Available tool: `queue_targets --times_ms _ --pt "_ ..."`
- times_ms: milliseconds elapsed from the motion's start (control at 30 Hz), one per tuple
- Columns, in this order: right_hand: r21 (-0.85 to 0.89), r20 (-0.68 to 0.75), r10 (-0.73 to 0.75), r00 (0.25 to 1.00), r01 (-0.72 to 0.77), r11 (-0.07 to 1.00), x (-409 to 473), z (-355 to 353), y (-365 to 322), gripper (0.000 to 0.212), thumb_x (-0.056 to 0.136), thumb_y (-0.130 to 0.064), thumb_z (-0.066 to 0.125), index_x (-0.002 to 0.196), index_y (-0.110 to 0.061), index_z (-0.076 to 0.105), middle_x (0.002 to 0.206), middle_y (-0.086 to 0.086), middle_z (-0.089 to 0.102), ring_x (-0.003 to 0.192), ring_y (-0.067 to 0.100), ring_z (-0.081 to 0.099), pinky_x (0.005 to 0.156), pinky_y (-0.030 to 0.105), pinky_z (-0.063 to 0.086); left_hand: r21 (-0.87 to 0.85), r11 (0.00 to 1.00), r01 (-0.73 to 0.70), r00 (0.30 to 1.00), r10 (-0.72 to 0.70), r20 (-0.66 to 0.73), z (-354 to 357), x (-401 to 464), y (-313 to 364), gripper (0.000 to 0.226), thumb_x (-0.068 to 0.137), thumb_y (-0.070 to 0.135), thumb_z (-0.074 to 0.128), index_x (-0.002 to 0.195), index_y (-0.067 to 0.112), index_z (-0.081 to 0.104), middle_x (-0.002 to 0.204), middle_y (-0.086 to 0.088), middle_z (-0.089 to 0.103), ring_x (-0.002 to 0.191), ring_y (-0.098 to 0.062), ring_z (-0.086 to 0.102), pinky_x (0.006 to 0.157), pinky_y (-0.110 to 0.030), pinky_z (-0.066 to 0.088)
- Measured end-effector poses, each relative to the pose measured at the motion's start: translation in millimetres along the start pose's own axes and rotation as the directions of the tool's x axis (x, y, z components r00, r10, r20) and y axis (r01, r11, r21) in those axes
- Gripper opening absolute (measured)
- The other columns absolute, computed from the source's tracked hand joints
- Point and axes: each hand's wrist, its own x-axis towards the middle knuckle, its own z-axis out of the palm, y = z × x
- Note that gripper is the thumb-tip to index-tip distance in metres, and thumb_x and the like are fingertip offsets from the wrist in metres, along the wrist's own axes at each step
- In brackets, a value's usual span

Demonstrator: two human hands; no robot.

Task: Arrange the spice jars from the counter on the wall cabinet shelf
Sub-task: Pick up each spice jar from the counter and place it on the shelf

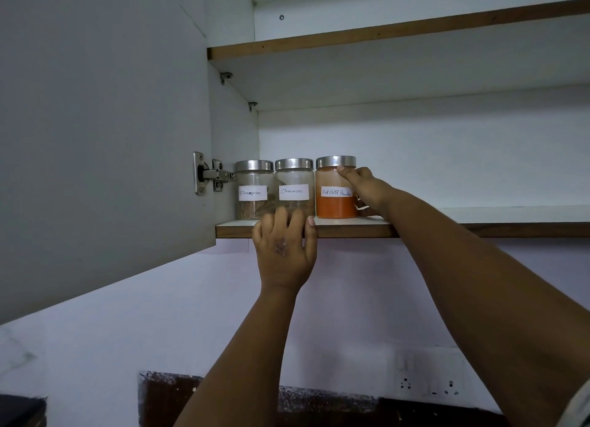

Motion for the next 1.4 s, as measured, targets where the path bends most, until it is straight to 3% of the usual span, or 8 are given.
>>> queue_targets --times_ms 233,367,600,700,900,1067,1200,1400 --pt "0.111 -0.059 0.101 0.993 -0.094 0.989 -8.2 -5.4 -3.3 0.084 0.088 -0.077 0.017 0.152 -0.023 0.018 0.136 0.020 0.049 0.110 0.029 0.055 0.096 0.042 0.050 0.036 0.996 -0.076 0.991 0.072 0.110 -10.6 -0.4 -6.0 0.031 0.100 0.033 0.035 0.090 0.016 0.059 0.088 0.000 0.053 0.084 -0.017 0.046 0.083 -0.031 0.030" --pt "-0.014 -0.109 0.123 0.986 -0.125 0.992 -20.1 -3.9 -4.9 0.080 0.091 -0.073 0.013 0.155 -0.025 0.008 0.151 0.018 0.036 0.127 0.033 0.048 0.103 0.044 0.045 0.031 0.995 -0.095 0.981 0.088 0.174 -17.7 1.5 -7.7 0.031 0.101 0.035 0.035 0.092 0.016 0.058 0.091 0.000 0.054 0.086 -0.018 0.047 0.083 -0.030 0.030" --pt "-0.387 0.008 0.200 0.980 -0.182 0.904 -70.5 -5.3 -6.9 0.084 0.091 -0.074 0.013 0.153 -0.026 -0.018 0.163 0.011 0.008 0.148 0.036 0.014 0.118 0.049 0.014 -0.052 0.997 -0.055 0.982 0.064 0.180 -29.2 -3.4 -3.1 0.028 0.098 0.033 0.041 0.093 0.011 0.059 0.093 -0.007 0.056 0.088 -0.024 0.050 0.082 -0.036 0.038" --pt "-0.658 -0.071 0.158 0.985 -0.165 0.735 -92.1 1.2 0.4 0.091 0.085 -0.082 0.009 0.154 -0.028 -0.012 0.161 0.011 0.020 0.146 0.034 0.025 0.117 0.049 0.019 -0.095 0.995 -0.024 0.982 0.042 0.185 -36.0 -7.2 -0.3 0.026 0.095 0.028 0.045 0.089 0.007 0.059 0.091 -0.012 0.055 0.084 -0.029 0.051 0.075 -0.037 0.038" --pt "-0.811 -0.143 -0.165 0.976 -0.021 0.584 -151.4 1.9 24.3 0.072 0.093 -0.071 0.013 0.153 -0.034 0.024 0.158 0.006 0.031 0.144 0.033 0.027 0.116 0.049 0.017 -0.128 0.991 0.029 0.976 -0.001 0.217 -40.4 -21.2 4.3 0.029 0.094 0.026 0.051 0.104 0.004 0.066 0.105 -0.018 0.063 0.098 -0.037 0.059 0.080 -0.045 0.050" --pt "-0.535 -0.325 -0.311 0.893 0.097 0.839 -201.3 47.5 90.9 0.066 0.097 -0.057 0.038 0.154 -0.028 0.024 0.153 0.014 0.032 0.143 0.033 0.026 0.115 0.047 0.026 -0.252 0.961 0.110 0.942 -0.020 0.334 -58.7 -102.4 21.7 0.046 0.098 0.033 0.047 0.139 0.011 0.053 0.139 -0.019 0.051 0.124 -0.038 0.052 0.096 -0.048 0.044" --pt "-0.231 -0.149 0.125 0.981 -0.158 0.960 -254.7 122.9 169.8 0.072 0.096 -0.057 0.040 0.155 -0.032 0.009 0.160 0.012 0.015 0.148 0.029 0.016 0.119 0.042 0.017 -0.172 0.949 0.263 0.759 -0.093 0.645 -81.9 -218.0 29.9 0.057 0.094 0.044 0.041 0.134 0.006 0.055 0.125 -0.019 0.059 0.112 -0.040 0.057 0.089 -0.051 0.048" --pt "-0.290 -0.033 0.525 0.850 -0.511 0.809 -353.2 179.1 282.3 0.075 0.097 -0.051 0.045 0.157 -0.025 0.007 0.160 0.016 0.015 0.147 0.034 0.017 0.117 0.045 0.020 0.143 0.883 0.447 0.156 -0.235 0.959 -143.6 -346.9 8.9 0.065 0.095 0.048 0.049 0.148 0.015 0.031 0.146 -0.013 0.038 0.133 -0.035 0.033 0.105 -0.052 0.032"
